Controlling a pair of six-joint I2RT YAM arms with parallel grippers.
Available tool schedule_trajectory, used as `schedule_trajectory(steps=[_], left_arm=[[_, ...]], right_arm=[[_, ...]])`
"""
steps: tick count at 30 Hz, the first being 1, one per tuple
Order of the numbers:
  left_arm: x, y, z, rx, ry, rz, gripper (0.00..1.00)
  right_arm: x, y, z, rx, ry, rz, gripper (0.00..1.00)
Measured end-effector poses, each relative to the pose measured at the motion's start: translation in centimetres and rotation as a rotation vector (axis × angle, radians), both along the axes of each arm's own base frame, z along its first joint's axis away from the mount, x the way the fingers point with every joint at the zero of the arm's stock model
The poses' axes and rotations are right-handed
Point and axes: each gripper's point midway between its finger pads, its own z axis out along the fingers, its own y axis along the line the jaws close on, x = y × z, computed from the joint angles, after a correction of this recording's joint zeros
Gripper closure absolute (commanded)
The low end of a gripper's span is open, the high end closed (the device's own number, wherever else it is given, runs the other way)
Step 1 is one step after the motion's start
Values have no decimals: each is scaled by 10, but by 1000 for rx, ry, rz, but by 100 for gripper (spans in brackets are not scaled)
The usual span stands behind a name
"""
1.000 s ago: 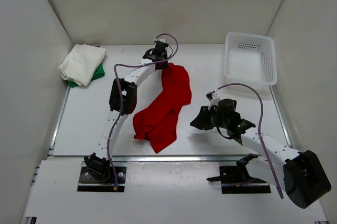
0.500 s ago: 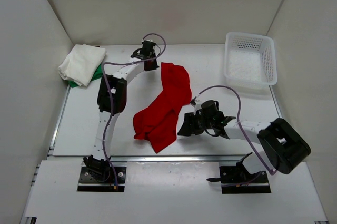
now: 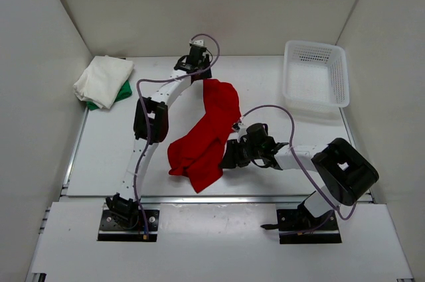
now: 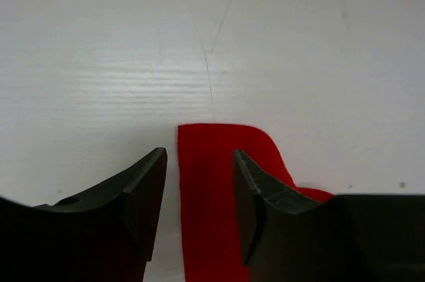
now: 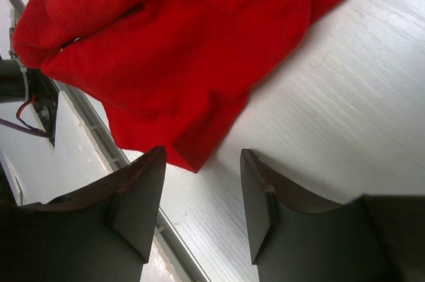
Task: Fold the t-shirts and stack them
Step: Flatten out the tshirt
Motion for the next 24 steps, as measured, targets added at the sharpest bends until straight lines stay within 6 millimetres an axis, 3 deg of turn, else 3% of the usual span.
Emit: schedule_trajectory(steps=[6,8,18,21,24], left_arm=[[-12,-13,-57,113,67,-16,44],[-7,-13,-55,132,46,-17,44],[-9,-14,-54,239,21,-76,100],[-11,-20,-53,252,14,-88,100],[-13,-25,-52,251,15,-96,100]], right_arm=[[2,5,4,-1,-3,11,54],[3,5,4,-2,-1,10,54],[2,6,0,-6,23,21,57],[2,7,0,-3,25,25,58],[5,8,3,2,20,22,68]])
